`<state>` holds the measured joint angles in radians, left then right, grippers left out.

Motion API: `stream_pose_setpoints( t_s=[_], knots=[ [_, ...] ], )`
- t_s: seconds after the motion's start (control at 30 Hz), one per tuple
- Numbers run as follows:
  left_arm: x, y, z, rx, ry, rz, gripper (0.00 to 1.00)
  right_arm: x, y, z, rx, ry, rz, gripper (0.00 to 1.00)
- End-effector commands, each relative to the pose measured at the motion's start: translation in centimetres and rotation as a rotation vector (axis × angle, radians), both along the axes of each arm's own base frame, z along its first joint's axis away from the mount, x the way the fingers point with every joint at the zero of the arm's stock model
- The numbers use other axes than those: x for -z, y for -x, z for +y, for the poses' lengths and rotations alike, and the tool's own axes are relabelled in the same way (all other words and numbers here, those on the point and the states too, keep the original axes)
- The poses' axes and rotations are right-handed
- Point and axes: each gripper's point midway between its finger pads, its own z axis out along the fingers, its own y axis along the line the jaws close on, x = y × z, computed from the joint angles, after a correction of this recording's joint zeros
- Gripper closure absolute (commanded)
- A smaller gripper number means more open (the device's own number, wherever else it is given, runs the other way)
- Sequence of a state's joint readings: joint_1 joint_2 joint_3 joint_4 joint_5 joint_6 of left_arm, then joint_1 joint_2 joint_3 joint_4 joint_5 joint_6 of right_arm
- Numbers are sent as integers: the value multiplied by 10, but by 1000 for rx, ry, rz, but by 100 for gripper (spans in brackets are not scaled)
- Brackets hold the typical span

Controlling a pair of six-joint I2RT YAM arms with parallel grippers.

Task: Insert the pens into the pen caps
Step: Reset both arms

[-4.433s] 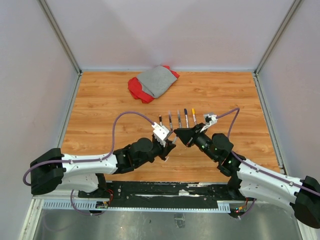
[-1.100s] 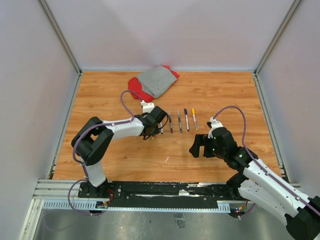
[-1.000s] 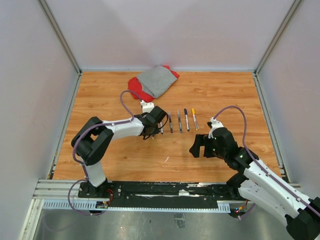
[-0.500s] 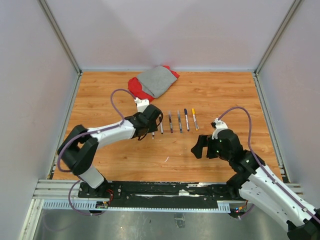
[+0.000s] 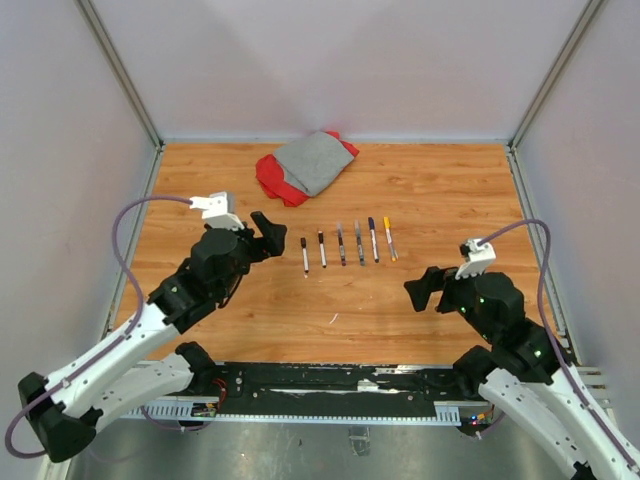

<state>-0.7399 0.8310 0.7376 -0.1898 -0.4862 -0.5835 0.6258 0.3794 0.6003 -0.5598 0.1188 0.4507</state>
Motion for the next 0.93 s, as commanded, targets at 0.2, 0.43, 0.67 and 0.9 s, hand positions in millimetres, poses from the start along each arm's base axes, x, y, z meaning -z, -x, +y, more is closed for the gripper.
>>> stream_pose_setpoints(
  t_s=[0.2, 0.43, 0.67, 0.9],
  knots=[
    [-5, 42, 64, -95, -39, -38, 0, -45, 5, -60, 236, -42, -255, 1],
    [-8, 54, 77, -115, -14, -43, 0, -47, 5, -68, 277, -46, -262, 1],
    [-17, 53, 87, -157, -55, -45, 0, -46, 5, -66, 270, -39, -244, 2],
    [-25, 55, 96, -182, -51, -79, 0, -44, 3, -64, 261, -28, -240, 2]
  ],
)
